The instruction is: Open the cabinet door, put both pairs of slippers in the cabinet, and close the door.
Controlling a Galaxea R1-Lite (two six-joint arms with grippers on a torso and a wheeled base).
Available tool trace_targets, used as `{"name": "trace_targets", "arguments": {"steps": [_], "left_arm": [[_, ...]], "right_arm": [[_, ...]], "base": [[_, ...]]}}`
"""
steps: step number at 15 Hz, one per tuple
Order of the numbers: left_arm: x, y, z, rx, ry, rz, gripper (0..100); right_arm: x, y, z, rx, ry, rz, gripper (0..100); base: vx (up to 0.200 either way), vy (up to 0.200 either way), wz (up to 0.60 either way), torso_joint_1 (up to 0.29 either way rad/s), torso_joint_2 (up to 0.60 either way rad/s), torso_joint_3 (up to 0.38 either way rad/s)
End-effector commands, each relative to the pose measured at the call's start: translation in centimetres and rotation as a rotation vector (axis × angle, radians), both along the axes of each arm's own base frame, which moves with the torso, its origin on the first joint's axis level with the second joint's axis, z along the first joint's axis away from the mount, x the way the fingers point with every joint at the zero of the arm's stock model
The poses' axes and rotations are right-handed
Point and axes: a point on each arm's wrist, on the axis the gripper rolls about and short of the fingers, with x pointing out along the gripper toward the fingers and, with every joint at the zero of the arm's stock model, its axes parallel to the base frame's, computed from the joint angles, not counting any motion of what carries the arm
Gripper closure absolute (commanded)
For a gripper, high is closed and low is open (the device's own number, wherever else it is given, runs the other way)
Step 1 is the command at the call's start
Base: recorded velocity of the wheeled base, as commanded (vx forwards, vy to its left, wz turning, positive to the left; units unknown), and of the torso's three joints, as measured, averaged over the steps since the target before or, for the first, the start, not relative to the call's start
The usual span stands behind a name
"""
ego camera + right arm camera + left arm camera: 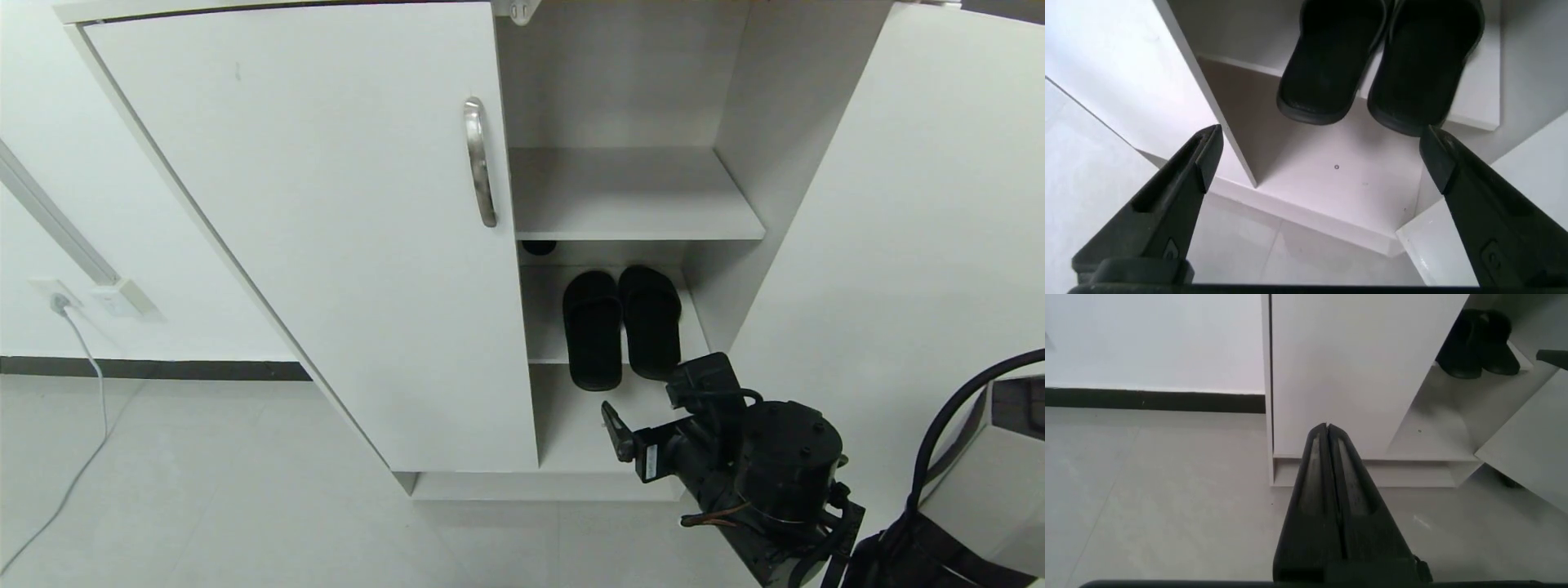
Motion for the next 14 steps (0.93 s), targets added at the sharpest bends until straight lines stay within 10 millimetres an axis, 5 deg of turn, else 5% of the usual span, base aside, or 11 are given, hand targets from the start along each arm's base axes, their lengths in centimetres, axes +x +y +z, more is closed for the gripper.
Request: {"name": "trace_targets", "arguments": {"steps": [1,14], "left_arm": [[0.01,0.0,0.0,0.0,0.001,0.001,100],[0.01,0.0,0.0,0.0,0.001,0.001,100]], "right_arm": [[0.03,0.07,-0.21,-0.005,0.004,0.0,0],[0.11,0.15,-0.66,-0.012,0.01,-0.003,0]], "base": [[0.0,0.0,0.0,0.002,0.01,0.11],[0.0,0.0,0.0,0.003,0.0,0.171]]}}
